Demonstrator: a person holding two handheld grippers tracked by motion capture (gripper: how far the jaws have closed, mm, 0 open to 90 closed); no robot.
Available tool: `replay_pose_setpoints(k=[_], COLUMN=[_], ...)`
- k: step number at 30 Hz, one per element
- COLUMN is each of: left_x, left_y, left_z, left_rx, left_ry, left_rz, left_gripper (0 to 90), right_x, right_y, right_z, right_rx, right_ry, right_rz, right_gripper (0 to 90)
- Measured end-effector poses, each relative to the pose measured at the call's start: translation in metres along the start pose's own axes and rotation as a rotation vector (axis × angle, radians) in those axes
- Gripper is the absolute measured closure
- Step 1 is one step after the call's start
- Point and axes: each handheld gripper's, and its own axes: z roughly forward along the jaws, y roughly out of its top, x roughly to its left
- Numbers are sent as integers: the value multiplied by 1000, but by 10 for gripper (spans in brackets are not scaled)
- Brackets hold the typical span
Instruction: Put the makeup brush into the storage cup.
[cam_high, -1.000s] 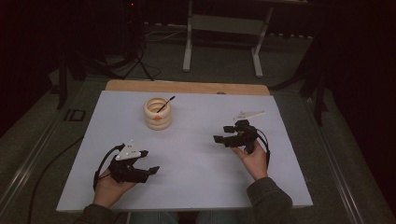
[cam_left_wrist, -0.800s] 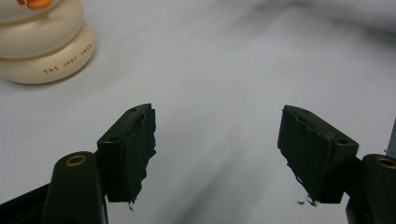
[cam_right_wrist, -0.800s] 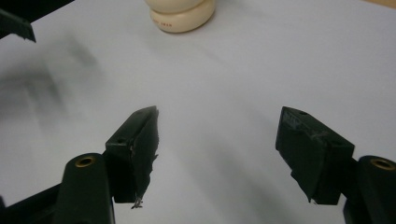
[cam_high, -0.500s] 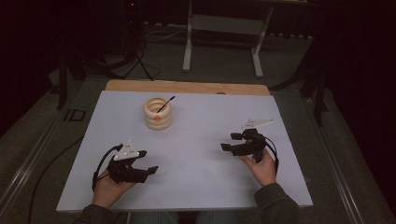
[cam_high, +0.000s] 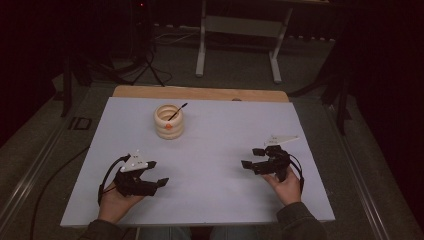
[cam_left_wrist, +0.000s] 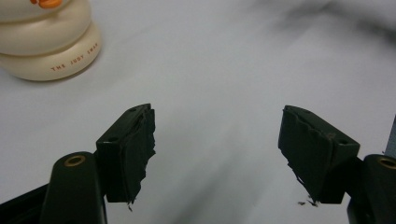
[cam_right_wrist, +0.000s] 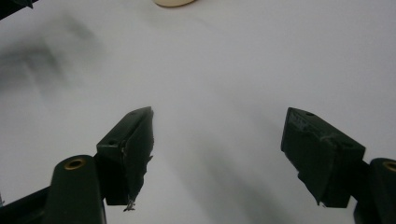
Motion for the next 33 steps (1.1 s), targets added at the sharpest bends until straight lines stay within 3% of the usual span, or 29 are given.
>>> replay_pose_setpoints(k=[19,27,33], left_x=[0,-1,-1], left_y=[-3,-4,-4], left_z=[-1,0,1], left_rx=[2,1,9], left_ry=[-3,-9,-10], left_rz=[-7,-11,-8], left_gripper=[274,273,271], right_x=[2,1,5], right_y=[-33,-41,-49], right_z=[-12,-21,-20], right_rx=[-8,-48,-34], right_ry=[-37,-33,-32], right_rz=[18,45,51], right_gripper=[194,193,191])
